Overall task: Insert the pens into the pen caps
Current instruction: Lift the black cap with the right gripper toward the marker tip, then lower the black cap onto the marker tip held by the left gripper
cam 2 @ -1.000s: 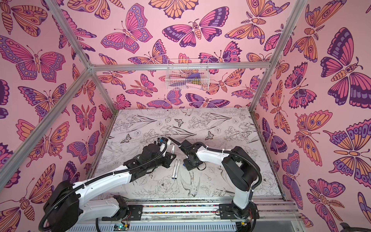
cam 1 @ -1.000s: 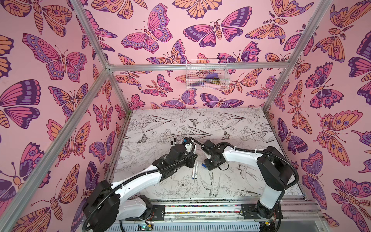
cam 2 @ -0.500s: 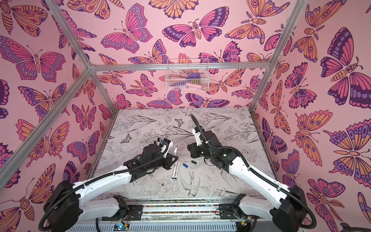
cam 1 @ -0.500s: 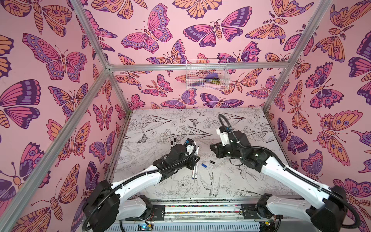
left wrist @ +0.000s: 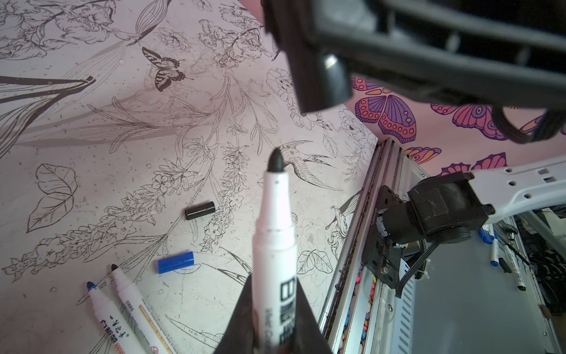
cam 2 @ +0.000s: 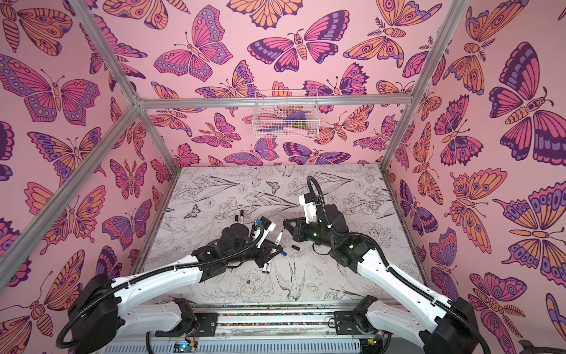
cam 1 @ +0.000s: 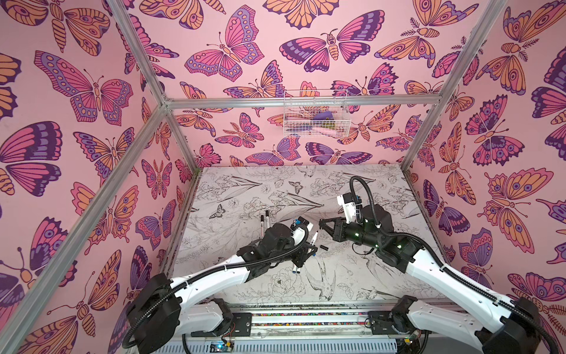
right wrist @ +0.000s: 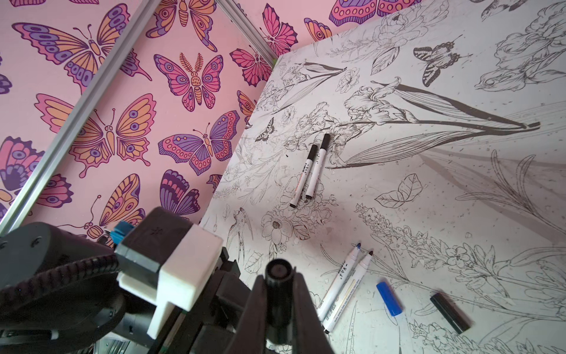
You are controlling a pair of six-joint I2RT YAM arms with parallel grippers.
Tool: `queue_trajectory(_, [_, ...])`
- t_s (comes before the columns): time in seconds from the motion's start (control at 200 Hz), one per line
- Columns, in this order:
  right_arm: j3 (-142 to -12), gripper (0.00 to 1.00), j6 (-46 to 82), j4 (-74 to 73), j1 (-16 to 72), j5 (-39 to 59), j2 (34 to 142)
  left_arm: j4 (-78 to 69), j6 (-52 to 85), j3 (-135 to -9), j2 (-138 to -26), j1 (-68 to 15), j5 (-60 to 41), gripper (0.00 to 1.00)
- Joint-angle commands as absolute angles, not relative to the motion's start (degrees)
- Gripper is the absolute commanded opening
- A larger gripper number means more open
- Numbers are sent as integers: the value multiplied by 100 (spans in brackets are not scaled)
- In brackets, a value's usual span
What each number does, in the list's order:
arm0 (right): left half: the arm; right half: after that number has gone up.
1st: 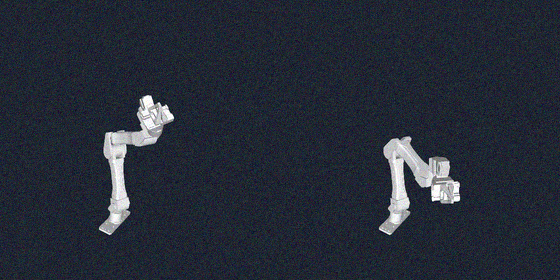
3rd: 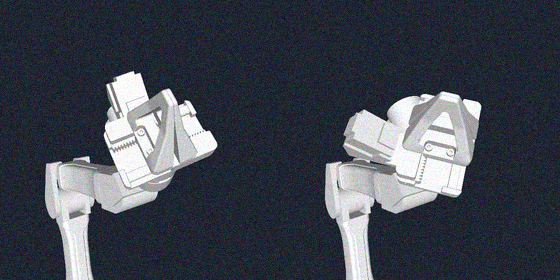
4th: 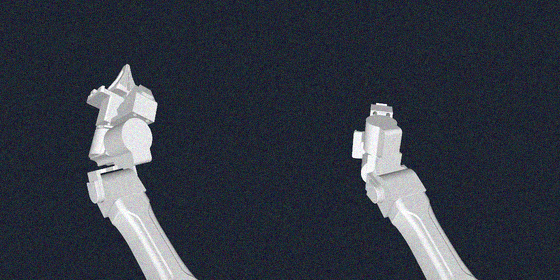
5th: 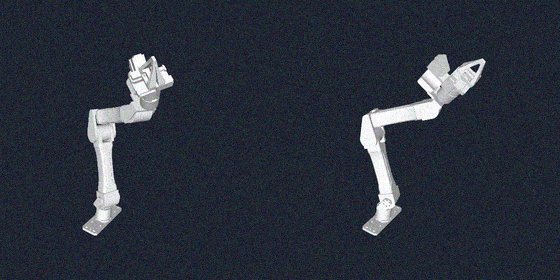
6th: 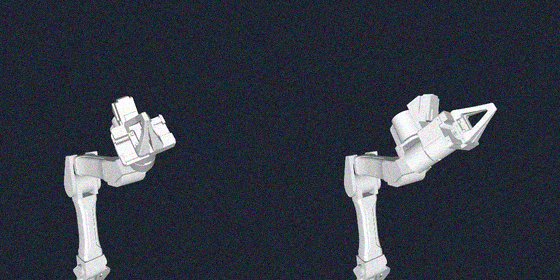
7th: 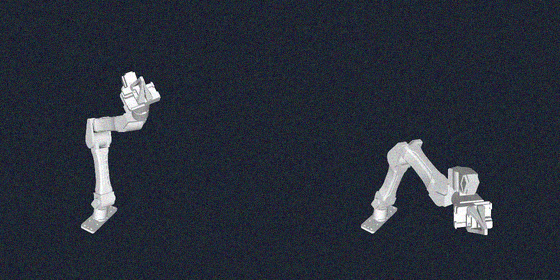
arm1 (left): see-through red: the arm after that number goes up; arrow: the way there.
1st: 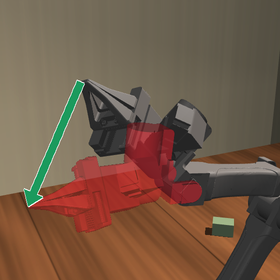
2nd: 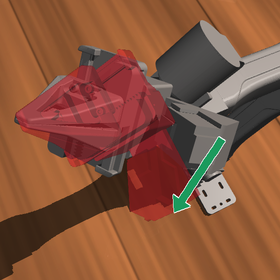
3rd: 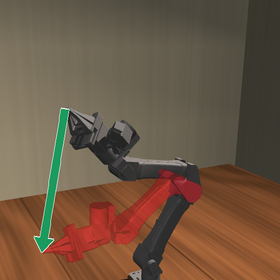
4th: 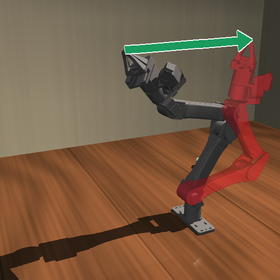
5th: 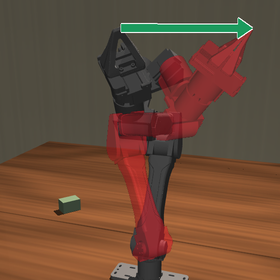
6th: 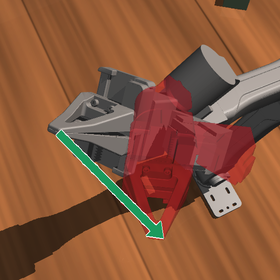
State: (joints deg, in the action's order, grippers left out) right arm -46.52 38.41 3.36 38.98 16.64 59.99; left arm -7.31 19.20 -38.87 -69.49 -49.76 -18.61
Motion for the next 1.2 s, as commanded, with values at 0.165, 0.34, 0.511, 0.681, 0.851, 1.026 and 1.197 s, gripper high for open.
queue_trajectory(0.165, [-4658, 0, 3902, 70, 3856, 1864, 6088, -872, 1758, -4028, -6926, -5035, -1995, 0])
queue_trajectory(0.34, [-4667, 0, 3860, 70, 3858, 1872, 6179, -875, 1764, -4010, -6887, -5044, -1986, 0])
queue_trajectory(0.511, [-4668, 0, 3850, 40, 3854, 1992, 6248, -896, 1765, -3982, -6855, -5045, -1956, 0])
queue_trajectory(0.681, [-4661, 0, 3900, -49, 3858, 2302, 6337, -910, 1797, -3981, -6864, -5043, -1847, 0])
queue_trajectory(0.851, [-4548, 0, 3995, -128, 3854, 2328, 6159, -1031, 1858, -3931, -6813, -5036, -1692, 0])
queue_trajectory(1.026, [-4502, 0, 3958, 21, 3856, 2227, 5952, -1137, 1890, -3866, -6728, -5019, -1517, 0])
queue_trajectory(1.197, [-4361, 0, 4014, -60, 3852, 2293, 5880, -1471, 1991, -3865, -6727, -4942, -1463, 0])
